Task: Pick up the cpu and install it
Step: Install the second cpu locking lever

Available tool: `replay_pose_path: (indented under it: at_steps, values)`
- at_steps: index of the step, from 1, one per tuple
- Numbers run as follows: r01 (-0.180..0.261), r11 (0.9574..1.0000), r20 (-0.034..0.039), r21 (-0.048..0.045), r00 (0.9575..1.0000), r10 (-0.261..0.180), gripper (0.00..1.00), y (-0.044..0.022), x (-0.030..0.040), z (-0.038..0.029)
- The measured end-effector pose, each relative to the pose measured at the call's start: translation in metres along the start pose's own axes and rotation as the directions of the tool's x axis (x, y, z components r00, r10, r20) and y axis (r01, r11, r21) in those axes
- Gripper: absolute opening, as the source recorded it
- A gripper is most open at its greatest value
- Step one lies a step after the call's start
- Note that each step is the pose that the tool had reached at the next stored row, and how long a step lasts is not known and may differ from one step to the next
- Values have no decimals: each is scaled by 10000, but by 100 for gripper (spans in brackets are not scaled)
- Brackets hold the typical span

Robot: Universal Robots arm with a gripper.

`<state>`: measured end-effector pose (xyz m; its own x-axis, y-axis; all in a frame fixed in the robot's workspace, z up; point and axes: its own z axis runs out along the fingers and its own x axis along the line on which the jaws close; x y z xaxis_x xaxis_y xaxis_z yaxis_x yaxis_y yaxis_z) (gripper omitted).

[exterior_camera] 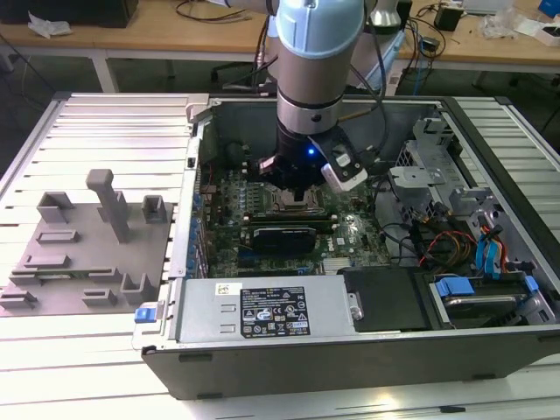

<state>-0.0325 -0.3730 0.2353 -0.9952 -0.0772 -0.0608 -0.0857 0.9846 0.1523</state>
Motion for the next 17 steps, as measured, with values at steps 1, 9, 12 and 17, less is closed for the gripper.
replay_pose_path:
  at_steps: [1,9,12,17]
  values:
    - [-5,10000,1,1,10000,5,11,25,-8,4]
    - [-21,10000,4,5,10000,21,11,140,-25,-16]
    - [-21,10000,3,6,10000,21,11,140,-25,-18]
    - [-21,10000,2,6,10000,21,11,140,-26,-20]
